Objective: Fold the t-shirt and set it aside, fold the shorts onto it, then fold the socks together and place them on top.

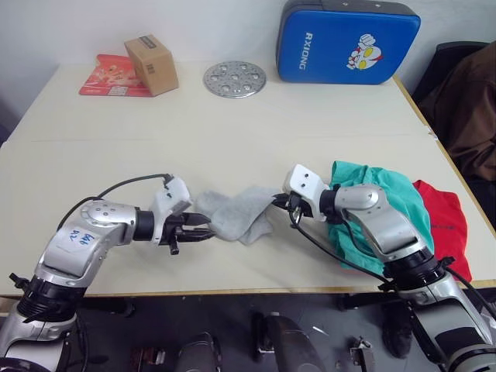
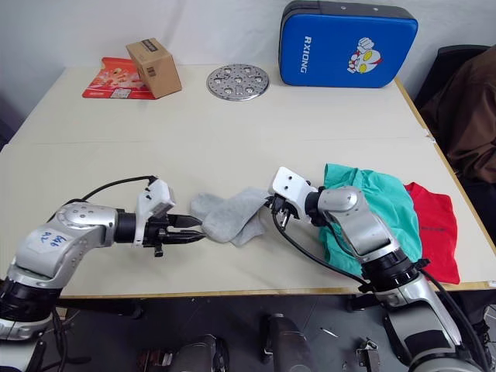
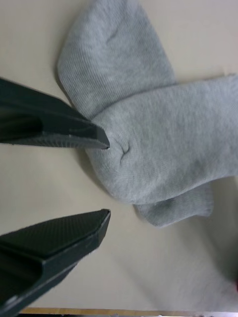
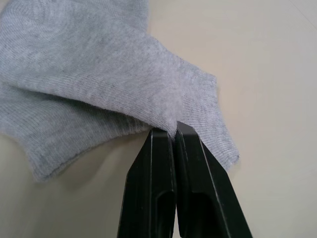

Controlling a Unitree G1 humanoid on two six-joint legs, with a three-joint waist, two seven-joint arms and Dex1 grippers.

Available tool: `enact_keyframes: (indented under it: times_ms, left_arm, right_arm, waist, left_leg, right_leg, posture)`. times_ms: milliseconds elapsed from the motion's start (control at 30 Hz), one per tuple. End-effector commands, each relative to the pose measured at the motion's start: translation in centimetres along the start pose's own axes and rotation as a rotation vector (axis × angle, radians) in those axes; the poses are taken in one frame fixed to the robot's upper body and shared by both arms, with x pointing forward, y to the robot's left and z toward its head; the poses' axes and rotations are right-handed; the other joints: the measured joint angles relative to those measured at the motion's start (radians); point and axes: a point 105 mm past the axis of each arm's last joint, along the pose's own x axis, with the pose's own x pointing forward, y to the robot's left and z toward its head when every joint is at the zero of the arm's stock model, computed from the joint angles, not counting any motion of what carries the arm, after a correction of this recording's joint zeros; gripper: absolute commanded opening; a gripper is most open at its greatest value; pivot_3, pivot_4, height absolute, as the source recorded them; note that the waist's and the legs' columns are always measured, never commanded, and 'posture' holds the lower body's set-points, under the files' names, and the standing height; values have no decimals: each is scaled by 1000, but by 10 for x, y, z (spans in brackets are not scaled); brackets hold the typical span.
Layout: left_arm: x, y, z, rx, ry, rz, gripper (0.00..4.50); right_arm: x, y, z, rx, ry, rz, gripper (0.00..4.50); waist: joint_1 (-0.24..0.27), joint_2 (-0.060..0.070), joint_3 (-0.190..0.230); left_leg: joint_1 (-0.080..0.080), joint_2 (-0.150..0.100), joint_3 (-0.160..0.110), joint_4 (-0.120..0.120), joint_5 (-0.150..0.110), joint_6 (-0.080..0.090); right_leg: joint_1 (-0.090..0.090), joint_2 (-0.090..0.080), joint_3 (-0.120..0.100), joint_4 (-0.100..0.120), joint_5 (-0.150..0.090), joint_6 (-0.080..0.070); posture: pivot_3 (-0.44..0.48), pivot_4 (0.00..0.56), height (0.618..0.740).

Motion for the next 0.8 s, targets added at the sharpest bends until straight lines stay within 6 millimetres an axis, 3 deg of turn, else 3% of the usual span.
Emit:
enact_keyframes:
  times_ms: [33,167,267,400,433,533,667,800]
  left_arm:
    - [7,5,-2,83,27,25,2069]
    - [15,6,-4,113,24,22,2069]
    - [19,8,-2,110,-5,27,1481]
    - [20,11,-1,102,-15,28,197]
    - [20,12,-1,98,-19,27,61]
    - [20,12,1,95,-26,23,61]
    - [12,9,19,58,-90,-22,61]
    - [-23,19,37,101,-75,-83,61]
  right_arm:
    - [-3,0,11,-32,-39,-5,0]
    - [-4,1,10,-31,-38,-5,0]
    - [-4,1,10,-30,-35,-7,0]
    - [-5,0,9,-29,-33,-13,0]
    - [-5,0,9,-29,-33,-16,0]
    - [-6,-1,10,-29,-35,-21,0]
    - [-14,-8,17,-27,-50,-46,0]
    - [-34,-4,35,-17,-111,-61,0]
  waist:
    - [0,0,0]
    - [0,0,0]
    - [1,0,0]
    - [1,0,0]
    - [1,0,0]
    - [1,0,0]
    - [2,0,0]
    - [1,0,0]
  left_leg:
    - [0,0,0,0,0,0]
    - [0,0,0,0,0,0]
    - [0,0,0,0,0,0]
    - [0,0,0,0,0,0]
    - [0,0,0,0,0,0]
    - [0,0,0,0,0,0]
    - [0,0,0,0,0,0]
    - [-2,0,0,1,0,0]
  right_leg:
    - [0,0,0,0,0,0]
    - [0,0,0,0,0,0]
    - [0,0,0,0,0,0]
    - [0,0,0,0,0,0]
    - [0,0,0,0,0,0]
    - [0,0,0,0,0,0]
    - [0,0,0,0,0,0]
    - [-2,0,0,1,0,0]
  posture:
    - [0,150,740]
    - [0,150,740]
    - [0,150,740]
    - [0,150,740]
    - [0,150,740]
    - [0,150,740]
    - [0,150,740]
    - [0,150,740]
